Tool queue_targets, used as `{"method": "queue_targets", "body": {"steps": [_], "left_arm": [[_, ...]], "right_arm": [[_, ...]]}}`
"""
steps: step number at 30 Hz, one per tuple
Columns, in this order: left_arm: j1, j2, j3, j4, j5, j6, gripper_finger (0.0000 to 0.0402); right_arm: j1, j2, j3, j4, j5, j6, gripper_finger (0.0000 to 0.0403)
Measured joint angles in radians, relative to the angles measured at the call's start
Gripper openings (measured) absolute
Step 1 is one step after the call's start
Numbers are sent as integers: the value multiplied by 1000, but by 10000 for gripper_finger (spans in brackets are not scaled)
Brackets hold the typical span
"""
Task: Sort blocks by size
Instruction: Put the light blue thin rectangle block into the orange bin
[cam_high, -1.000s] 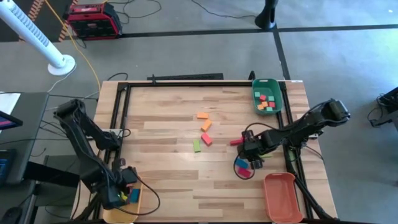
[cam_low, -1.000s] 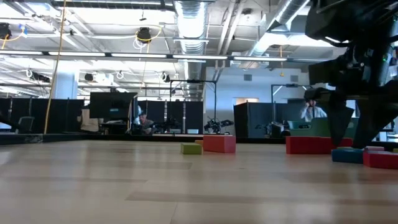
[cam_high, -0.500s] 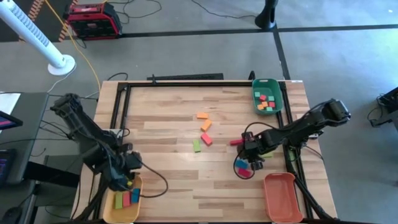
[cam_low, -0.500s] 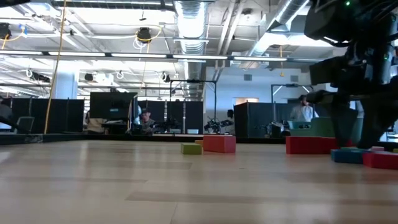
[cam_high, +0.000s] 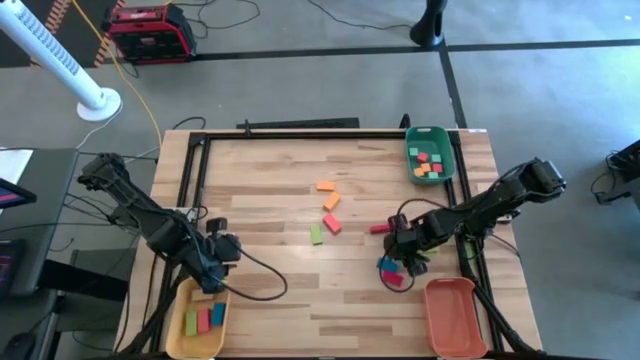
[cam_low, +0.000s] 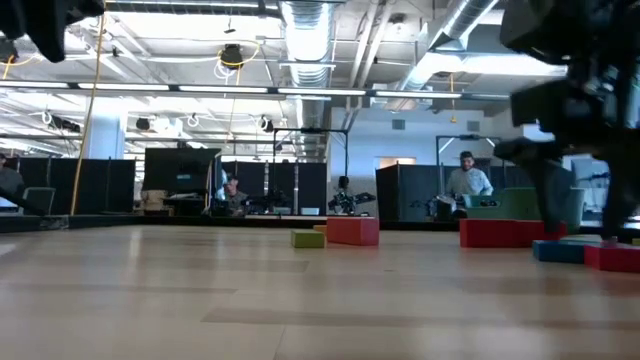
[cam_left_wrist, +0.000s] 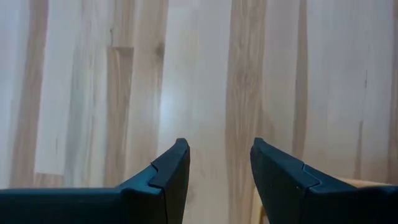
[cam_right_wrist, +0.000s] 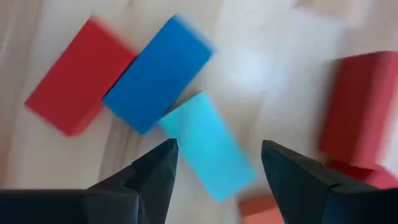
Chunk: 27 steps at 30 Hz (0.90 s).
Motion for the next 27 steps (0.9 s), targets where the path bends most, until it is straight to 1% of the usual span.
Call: {"method": "queue_targets", "body": {"steps": [4,7,12,15,20,24,27], "left_arm": [[36,0,0,15,1,57,161],[65,0,0,37,2,106,161],[113,0,0,61,15,188,161],[149,0,0,68,15,251,161],[242,4,-1,86,4,388,161],[342,9,-5,168,-12,548,161],[428,12,-5,251,-12,677,161]], "right_arm": [[25,90,1,1,-12,-74,265],[27,143,7,6,4,-103,265],[22,172,11,5,9,-114,259],[19,155,22,-6,9,-98,233],[19,132,43,-33,2,-66,150],[19,132,62,-44,-18,-12,148],[30,132,102,-71,-22,51,148]]}}
